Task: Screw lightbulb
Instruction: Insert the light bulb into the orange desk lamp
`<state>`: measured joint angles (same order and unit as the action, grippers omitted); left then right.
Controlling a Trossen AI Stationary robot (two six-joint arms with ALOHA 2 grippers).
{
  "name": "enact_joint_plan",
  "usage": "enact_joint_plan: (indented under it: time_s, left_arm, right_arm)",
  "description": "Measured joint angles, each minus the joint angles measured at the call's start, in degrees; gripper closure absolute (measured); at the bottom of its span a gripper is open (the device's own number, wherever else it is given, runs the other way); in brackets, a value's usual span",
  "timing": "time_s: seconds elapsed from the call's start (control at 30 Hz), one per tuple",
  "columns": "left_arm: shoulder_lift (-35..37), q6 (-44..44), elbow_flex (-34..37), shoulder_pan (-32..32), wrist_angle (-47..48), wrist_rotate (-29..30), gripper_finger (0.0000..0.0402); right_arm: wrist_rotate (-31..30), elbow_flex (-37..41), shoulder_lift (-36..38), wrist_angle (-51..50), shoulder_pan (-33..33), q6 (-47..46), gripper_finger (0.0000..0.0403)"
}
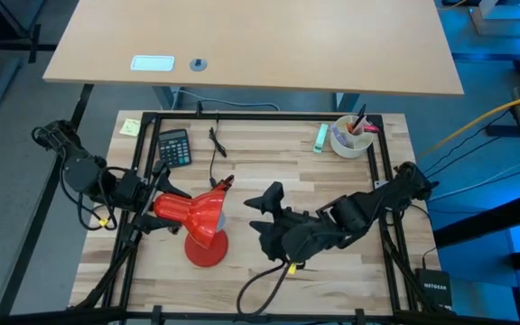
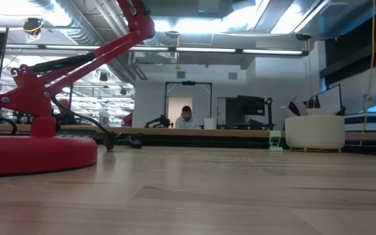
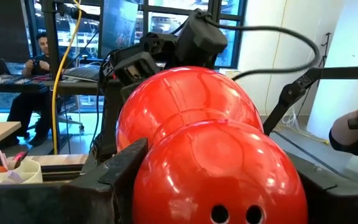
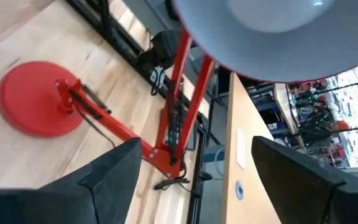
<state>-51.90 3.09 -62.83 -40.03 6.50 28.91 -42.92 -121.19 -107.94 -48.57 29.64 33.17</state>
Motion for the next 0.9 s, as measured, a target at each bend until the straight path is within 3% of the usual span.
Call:
enact_joint_plan:
  time_s: [0.17,0.3,0.43,0.57,0.67,0.8,0.9]
  left_arm:
    - [0.0,1.1,0.0,0.0,0.1,0.0,0.0158]
    - [0.0,1.2,0.0,0.0,0.2,0.0,0.0158]
    - [0.0,1.0,0.0,0.0,0.2,0.0,0.0158]
    - [0.0,1.0,0.0,0.0,0.2,0.0,0.0158]
    - [0.0,1.0,0.0,0.0,0.2,0.0,0.0158]
    - [0.0,1.0,0.0,0.0,0.1,0.0,0.0158]
    - [0.0,1.3,0.0,0.0,0.2,0.0,0.0158]
  right_arm:
    - [-5.7,0.0,1.5,-10.5,2.0,-0.9,0.0093]
    - [-7.9,0.1,5.4,-18.8,3.4,-13.3,0.0093]
    - [-8.5,6.4,8.1,-14.7,4.1,-16.0,0.0093]
    - [-7.1,19.1,10.4,-2.5,3.5,-12.8,0.0094]
    - [-5.4,32.1,14.7,12.7,1.9,-11.3,0.0103]
    - [-2.2,47.8,18.1,44.1,0.2,0.1,0.0124]
    - [4.1,52.2,18.8,69.1,0.3,13.4,0.0135]
